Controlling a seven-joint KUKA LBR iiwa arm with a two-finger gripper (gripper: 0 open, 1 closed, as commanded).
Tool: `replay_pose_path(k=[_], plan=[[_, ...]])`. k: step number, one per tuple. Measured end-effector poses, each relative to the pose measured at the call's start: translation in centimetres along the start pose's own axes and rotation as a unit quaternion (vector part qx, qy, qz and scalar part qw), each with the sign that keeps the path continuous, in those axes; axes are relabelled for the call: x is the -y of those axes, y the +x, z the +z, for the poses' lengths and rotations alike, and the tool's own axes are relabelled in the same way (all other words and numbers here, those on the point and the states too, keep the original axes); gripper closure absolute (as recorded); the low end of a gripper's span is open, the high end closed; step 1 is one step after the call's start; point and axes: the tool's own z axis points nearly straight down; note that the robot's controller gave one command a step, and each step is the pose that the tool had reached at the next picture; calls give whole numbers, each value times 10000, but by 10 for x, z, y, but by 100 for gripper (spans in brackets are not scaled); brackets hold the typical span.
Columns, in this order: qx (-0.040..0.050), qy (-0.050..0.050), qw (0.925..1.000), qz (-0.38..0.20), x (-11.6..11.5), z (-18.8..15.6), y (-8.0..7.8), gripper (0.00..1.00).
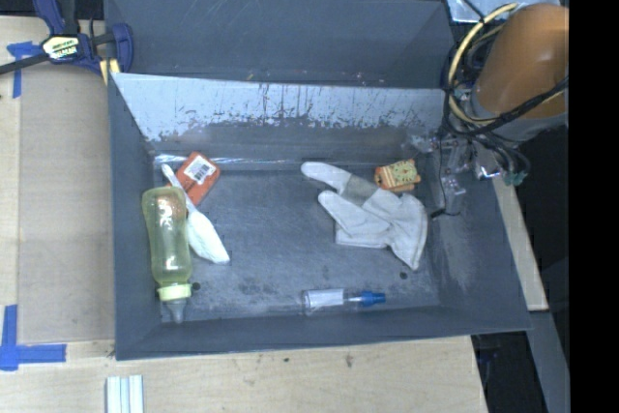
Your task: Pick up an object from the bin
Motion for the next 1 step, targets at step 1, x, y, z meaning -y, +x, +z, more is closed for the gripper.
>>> replay_pose_path(k=[1], plan=[[8, -8, 9997, -246, -32, 20, 5, 0]])
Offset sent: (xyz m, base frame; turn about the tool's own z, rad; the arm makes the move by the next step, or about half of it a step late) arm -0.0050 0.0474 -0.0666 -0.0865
